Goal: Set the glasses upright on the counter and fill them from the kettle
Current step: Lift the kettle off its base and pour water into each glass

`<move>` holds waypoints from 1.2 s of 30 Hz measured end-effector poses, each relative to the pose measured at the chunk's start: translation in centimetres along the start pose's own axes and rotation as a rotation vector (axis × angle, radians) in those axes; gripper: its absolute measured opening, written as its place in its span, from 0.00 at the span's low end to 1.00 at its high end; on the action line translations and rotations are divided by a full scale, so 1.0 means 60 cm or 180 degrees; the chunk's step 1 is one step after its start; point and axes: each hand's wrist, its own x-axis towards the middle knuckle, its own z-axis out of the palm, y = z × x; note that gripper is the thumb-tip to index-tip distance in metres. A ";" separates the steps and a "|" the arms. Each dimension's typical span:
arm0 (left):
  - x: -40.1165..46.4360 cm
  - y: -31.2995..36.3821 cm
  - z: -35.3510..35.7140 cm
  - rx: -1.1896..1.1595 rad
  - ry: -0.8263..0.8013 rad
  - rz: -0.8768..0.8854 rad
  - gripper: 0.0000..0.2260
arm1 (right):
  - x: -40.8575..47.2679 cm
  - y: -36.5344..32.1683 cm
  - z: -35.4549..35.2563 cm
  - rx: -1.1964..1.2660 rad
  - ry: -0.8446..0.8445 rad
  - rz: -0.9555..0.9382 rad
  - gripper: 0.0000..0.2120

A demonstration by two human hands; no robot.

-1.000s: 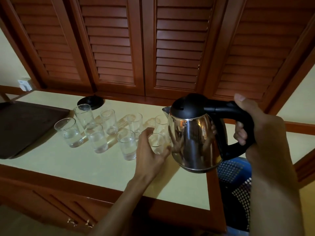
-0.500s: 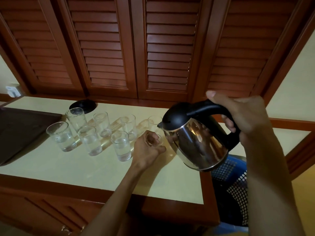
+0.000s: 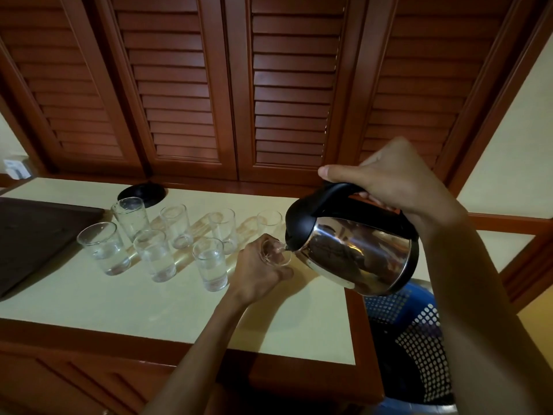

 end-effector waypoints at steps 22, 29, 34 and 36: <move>0.016 -0.022 -0.010 -0.0054 -0.0098 -0.0057 0.15 | 0.018 -0.045 -0.062 -0.0281 0.0075 -0.0279 0.26; 0.016 -0.025 -0.012 -0.0200 -0.0156 -0.0044 0.14 | 0.040 -0.038 -0.065 -0.0075 -0.0055 -0.0279 0.23; 0.016 -0.027 -0.013 -0.0205 -0.0165 -0.0014 0.15 | 0.030 -0.042 -0.058 -0.0158 0.0055 -0.0274 0.23; 0.017 -0.030 -0.014 -0.0200 -0.0176 -0.0009 0.15 | 0.022 -0.041 -0.056 -0.0235 0.0142 -0.0256 0.28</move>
